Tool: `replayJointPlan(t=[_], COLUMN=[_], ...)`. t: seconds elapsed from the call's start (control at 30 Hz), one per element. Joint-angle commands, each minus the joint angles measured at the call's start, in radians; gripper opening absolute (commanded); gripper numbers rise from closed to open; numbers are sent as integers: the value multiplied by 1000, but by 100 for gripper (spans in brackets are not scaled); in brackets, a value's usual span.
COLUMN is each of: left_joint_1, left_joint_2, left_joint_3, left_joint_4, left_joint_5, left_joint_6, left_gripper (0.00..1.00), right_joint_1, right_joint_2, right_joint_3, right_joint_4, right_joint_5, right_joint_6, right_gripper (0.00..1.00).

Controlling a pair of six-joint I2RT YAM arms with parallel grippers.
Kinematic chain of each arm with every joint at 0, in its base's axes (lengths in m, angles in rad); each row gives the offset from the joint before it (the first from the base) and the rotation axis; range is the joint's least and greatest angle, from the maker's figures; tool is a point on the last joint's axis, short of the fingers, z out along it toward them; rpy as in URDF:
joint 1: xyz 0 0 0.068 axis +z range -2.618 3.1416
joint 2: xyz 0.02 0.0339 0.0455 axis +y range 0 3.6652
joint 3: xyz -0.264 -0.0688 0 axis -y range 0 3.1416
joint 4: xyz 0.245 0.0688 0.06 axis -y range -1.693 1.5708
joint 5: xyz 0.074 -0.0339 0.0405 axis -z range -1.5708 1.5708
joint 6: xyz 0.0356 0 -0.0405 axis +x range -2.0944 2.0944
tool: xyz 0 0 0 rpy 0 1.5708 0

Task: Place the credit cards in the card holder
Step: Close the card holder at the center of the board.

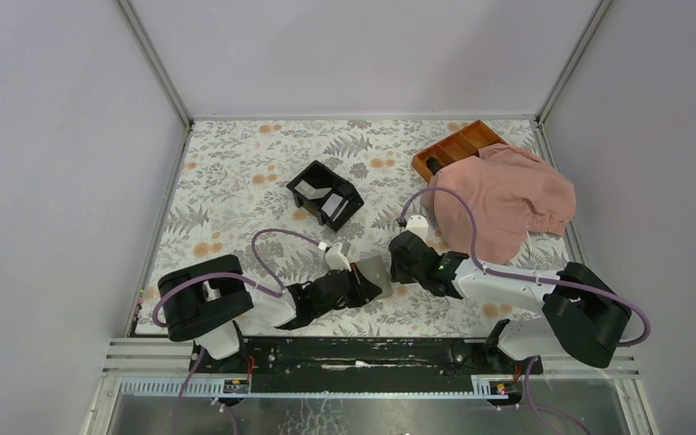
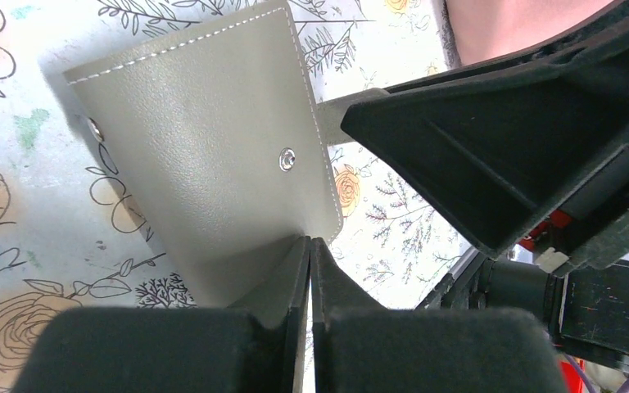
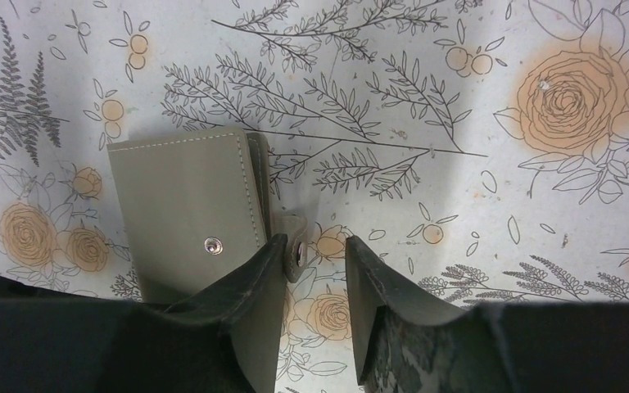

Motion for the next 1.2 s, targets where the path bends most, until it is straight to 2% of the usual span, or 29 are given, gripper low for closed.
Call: replayJointPlan(t=[0.0,1.17], left_joint_1=[-3,-4], left_joint_2=[14,50], left_joint_3=[7,24], left_joint_4=[-87,-129], left_joint_5=[-49,-56], left_joint_6=[5,-1], left_gripper=[4,4], right_joint_1=[8,8], right_joint_2=[-41,-48], right_joint_3=[41,91], right_joint_4=[-15,-26], right_joint_5=[42,7], right_joint_6=[-25,-56], right_gripper=[39,22])
